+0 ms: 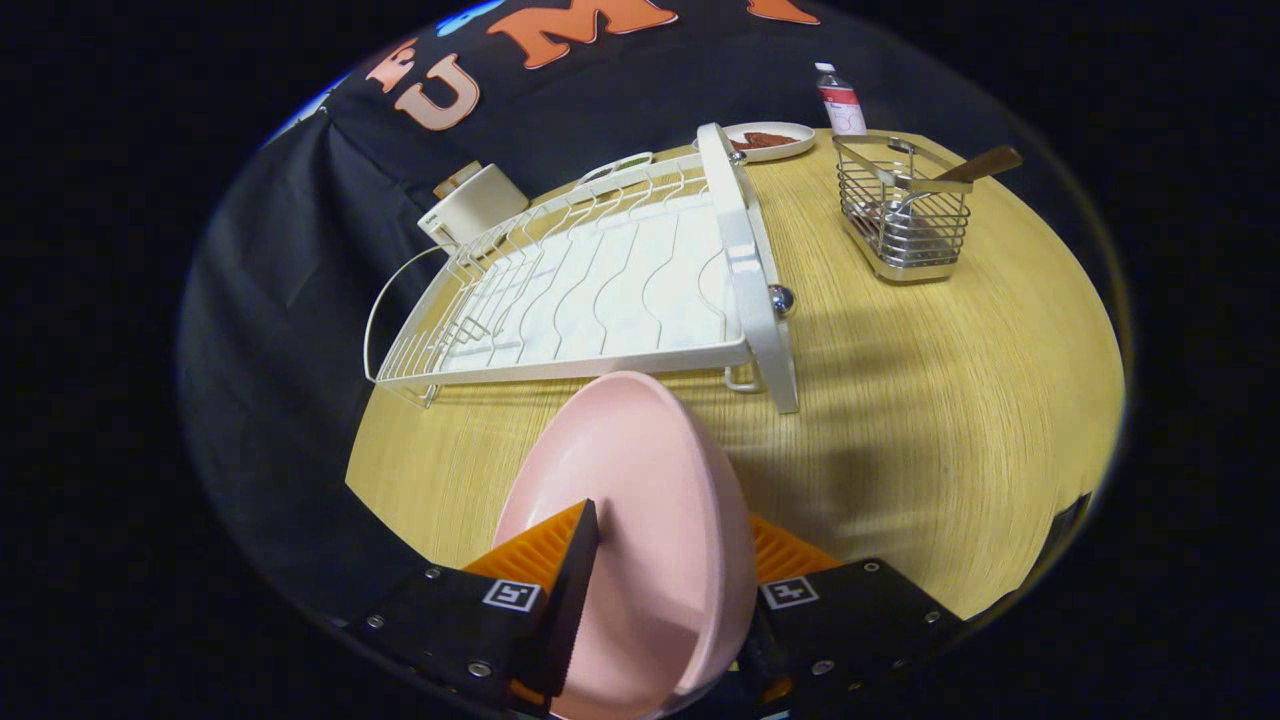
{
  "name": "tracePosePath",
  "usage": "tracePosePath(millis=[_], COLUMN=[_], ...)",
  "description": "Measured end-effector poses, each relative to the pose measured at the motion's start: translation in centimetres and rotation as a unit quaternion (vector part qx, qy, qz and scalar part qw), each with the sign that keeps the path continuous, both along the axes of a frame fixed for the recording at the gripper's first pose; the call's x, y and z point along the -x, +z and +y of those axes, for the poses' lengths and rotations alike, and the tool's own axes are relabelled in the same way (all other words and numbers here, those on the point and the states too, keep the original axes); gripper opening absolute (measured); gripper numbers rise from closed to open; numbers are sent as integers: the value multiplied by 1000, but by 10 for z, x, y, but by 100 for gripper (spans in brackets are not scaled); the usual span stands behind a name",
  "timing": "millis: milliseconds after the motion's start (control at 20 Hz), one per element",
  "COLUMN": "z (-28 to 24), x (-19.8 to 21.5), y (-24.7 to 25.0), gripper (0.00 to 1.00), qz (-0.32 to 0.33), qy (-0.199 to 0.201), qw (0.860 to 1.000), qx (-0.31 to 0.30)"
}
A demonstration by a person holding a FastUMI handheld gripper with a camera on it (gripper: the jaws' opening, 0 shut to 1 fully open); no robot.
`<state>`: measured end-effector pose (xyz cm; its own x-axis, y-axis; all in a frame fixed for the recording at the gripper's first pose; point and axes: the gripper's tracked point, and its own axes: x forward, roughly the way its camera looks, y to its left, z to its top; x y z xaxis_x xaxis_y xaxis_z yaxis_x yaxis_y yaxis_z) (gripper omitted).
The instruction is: Take the plate from the dish rack, then take the spoon from the basket and place it into the plate.
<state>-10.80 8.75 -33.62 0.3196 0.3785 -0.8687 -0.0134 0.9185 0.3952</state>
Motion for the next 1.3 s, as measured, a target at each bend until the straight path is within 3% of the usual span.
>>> tracePosePath(millis=[200, 450, 600, 1050, 1300], z=[-5, -14, -33, -74, -150], x=[-2, -15, -25, -32, -72], y=[-6, -13, -18, 14, 46], gripper=[74, 83, 80, 78, 82], qz=[-8, -20, -38, -79, -160], qy=[-1, -30, -39, -85, -148], qw=[1000, 999, 996, 993, 973], qx=[16, 33, 69, 31, 77])
